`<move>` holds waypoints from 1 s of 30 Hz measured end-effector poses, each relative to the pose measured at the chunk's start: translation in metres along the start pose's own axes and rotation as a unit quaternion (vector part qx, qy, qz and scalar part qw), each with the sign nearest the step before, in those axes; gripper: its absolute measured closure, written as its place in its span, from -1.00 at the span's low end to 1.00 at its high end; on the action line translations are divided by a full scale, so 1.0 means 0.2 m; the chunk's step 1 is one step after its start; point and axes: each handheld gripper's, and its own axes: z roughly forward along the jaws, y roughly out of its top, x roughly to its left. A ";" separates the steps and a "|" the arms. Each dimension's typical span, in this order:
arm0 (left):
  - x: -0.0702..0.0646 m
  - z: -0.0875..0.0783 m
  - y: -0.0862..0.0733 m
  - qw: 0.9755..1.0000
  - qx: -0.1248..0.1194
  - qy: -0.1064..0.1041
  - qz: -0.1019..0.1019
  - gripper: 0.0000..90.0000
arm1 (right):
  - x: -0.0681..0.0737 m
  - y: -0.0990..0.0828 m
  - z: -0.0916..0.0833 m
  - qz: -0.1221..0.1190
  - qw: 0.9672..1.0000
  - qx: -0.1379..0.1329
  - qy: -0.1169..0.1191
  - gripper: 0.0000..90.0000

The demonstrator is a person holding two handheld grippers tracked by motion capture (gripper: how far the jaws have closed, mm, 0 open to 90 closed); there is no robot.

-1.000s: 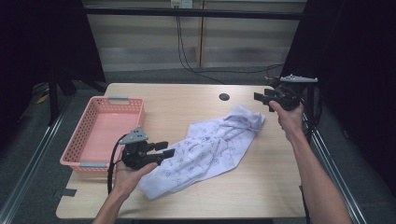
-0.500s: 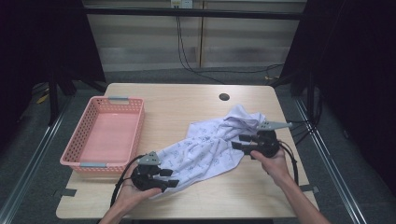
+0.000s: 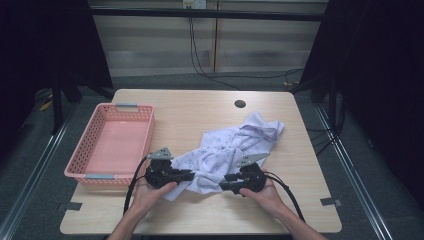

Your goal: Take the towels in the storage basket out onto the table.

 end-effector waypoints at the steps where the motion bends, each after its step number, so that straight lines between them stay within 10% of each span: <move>1: 0.00 -0.01 0.01 1.000 -0.005 0.000 0.002 0.80 | 0.01 0.00 0.01 -0.009 1.000 0.005 -0.001 0.12; 5: 0.01 -0.01 0.02 1.000 -0.006 0.006 0.001 0.79 | 0.04 -0.02 0.04 -0.030 0.999 0.003 -0.015 0.09; 10: 0.00 -0.01 0.02 1.000 -0.005 0.007 0.000 0.73 | 0.04 -0.05 -0.02 -0.062 0.997 0.038 -0.037 0.91; 19: -0.02 -0.01 0.01 1.000 0.001 0.009 0.005 0.69 | -0.15 -0.23 -0.35 -0.007 0.996 0.051 -0.078 0.94; 26: -0.05 0.01 -0.02 0.999 0.029 0.009 0.015 0.54 | -0.36 -0.32 -0.55 0.052 0.984 0.033 -0.165 0.92; 30: -0.07 0.02 -0.12 0.997 0.075 0.016 0.031 0.43 | -0.30 -0.31 -0.60 0.053 0.985 -0.015 -0.162 0.44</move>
